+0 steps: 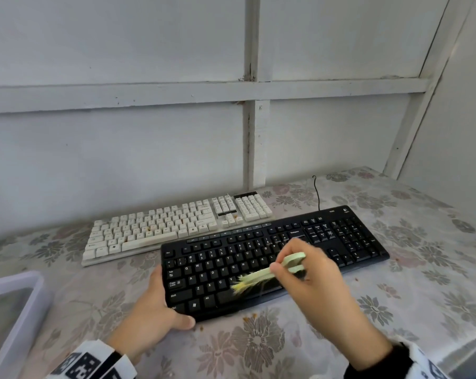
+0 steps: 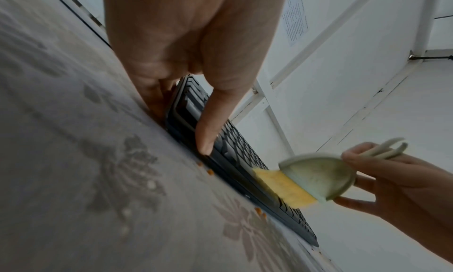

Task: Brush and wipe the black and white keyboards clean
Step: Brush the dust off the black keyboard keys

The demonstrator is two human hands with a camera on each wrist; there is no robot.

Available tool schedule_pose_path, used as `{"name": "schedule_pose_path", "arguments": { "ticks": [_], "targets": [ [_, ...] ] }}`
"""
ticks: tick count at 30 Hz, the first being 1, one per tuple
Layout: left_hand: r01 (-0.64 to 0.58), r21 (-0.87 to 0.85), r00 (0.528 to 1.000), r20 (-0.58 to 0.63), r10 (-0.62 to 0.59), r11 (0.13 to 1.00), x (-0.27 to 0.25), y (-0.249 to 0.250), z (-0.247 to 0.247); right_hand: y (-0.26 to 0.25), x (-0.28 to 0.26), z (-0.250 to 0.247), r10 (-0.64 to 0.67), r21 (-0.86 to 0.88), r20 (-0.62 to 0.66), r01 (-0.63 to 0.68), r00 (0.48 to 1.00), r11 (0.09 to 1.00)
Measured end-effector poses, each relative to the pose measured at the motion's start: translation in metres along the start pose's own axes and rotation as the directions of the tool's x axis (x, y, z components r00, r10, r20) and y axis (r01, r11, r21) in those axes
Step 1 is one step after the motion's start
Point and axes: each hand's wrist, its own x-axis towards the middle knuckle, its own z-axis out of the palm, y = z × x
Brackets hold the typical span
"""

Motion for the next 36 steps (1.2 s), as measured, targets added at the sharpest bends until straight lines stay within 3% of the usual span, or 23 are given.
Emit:
{"name": "schedule_pose_path", "arguments": {
  "ticks": [3, 8, 15, 19, 21, 26, 29, 32, 36],
  "targets": [
    [0.011, 0.016, 1.0, -0.004, -0.011, 1.0, 0.001, 0.0, 0.0, 0.008, 0.006, -0.014, -0.006, -0.07, -0.112, -0.002, 0.994, 0.998],
    [0.026, 0.013, 1.0, -0.006, -0.026, 1.0, -0.001, 0.001, 0.0, 0.006, 0.004, -0.022, 0.006, 0.17, 0.01, -0.008, 1.0, 0.985],
    [0.049, 0.004, 0.999, -0.012, -0.049, 0.999, -0.002, 0.005, 0.001, 0.034, 0.011, -0.044, 0.042, 0.039, -0.181, -0.035, 0.983, 0.999],
    [0.035, -0.023, 0.999, -0.016, -0.035, 0.999, -0.005, 0.008, 0.003, 0.04, 0.011, -0.049, 0.065, 0.21, -0.081, -0.047, 0.995, 0.977],
    [0.031, -0.029, 0.999, -0.017, -0.031, 0.999, -0.005, 0.008, 0.003, 0.048, 0.012, -0.051, 0.096, 0.179, -0.083, -0.08, 0.992, 0.981],
    [0.021, -0.025, 1.0, -0.013, -0.022, 0.999, -0.002, 0.004, 0.002, 0.056, 0.015, -0.063, 0.084, -0.046, -0.237, -0.098, 0.968, 0.994],
    [0.015, -0.016, 1.0, -0.012, -0.015, 1.0, -0.002, 0.003, 0.001, 0.054, 0.014, -0.066, 0.058, 0.067, -0.192, -0.046, 0.98, 0.997],
    [0.004, -0.03, 1.0, -0.008, -0.005, 1.0, -0.001, 0.002, 0.002, 0.056, 0.011, -0.065, 0.113, 0.218, -0.077, -0.094, 0.991, 0.971],
    [-0.009, -0.036, 1.0, -0.011, 0.008, 0.999, 0.0, 0.003, 0.004, 0.068, 0.014, -0.073, 0.179, 0.101, -0.208, -0.16, 0.962, 0.982]
  ]
}}
